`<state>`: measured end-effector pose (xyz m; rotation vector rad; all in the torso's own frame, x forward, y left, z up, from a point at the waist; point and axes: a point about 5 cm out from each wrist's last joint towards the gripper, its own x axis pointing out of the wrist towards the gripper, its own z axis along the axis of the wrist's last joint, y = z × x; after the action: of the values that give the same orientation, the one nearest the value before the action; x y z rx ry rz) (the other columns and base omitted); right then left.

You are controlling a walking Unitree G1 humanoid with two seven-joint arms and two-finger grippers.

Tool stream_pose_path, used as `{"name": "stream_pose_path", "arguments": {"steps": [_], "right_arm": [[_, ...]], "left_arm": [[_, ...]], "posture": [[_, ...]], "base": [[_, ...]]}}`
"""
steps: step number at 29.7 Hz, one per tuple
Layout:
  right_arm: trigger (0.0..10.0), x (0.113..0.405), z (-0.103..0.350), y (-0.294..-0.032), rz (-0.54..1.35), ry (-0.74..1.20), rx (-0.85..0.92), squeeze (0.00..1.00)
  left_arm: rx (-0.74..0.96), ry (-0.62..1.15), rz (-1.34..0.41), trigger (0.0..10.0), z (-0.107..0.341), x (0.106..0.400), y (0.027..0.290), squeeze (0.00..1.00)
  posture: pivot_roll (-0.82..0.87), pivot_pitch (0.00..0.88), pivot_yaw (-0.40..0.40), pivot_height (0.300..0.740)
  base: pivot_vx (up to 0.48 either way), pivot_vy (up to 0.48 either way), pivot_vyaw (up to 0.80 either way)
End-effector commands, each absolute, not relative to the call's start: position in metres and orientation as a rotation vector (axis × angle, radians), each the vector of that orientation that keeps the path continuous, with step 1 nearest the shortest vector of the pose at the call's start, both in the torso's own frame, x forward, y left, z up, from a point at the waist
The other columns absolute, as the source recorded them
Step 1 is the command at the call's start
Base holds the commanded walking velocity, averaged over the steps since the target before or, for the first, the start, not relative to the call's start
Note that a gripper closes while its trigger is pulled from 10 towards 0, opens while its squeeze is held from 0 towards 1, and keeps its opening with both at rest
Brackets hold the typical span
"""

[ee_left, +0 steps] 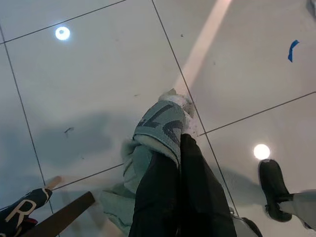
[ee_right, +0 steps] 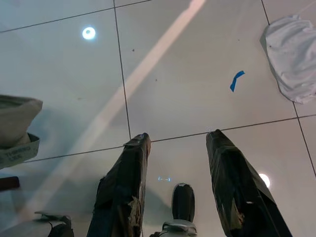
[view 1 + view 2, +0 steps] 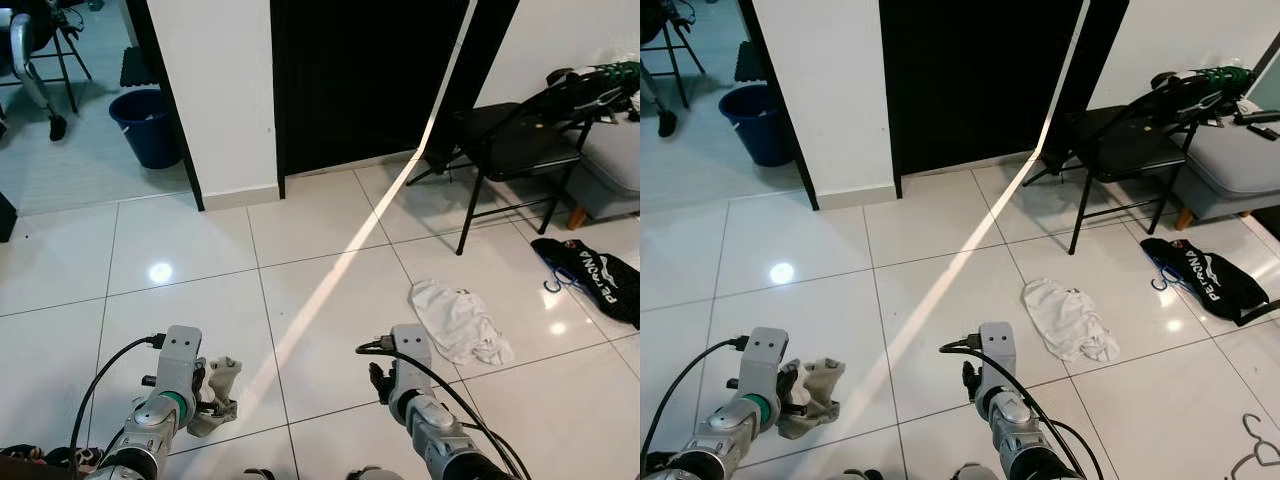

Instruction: Hang hanger

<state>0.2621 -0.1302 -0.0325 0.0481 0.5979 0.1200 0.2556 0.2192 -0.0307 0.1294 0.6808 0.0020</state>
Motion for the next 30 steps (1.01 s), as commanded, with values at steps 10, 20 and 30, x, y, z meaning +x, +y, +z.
{"name": "stream_pose_path", "arguments": {"steps": [10, 20, 30], "right_arm": [[10.0, 0.2625, -0.033, -0.1295, 0.13, 0.615, 0.057, 0.0], [10.0, 0.2649, -0.0312, -0.1297, 0.119, 0.608, 0.068, 0.0], [10.0, 0.2656, -0.0305, -0.129, 0.118, 0.603, 0.078, 0.0]], "left_arm": [[0.135, 0.717, -0.018, 10.0, -0.0358, 0.2501, 0.2179, 0.0], [0.137, 0.707, -0.02, 10.0, -0.0336, 0.2531, 0.2177, 0.0], [0.137, 0.701, -0.023, 10.0, -0.0325, 0.254, 0.2185, 0.0]], "posture": [[0.01, 0.033, 0.02, 0.74], [0.01, 0.037, 0.024, 0.74], [0.01, 0.034, 0.02, 0.74]], "base": [[0.0, 0.0, 0.0], [0.0, 0.0, 0.0], [0.0, 0.0, 0.0]]}}
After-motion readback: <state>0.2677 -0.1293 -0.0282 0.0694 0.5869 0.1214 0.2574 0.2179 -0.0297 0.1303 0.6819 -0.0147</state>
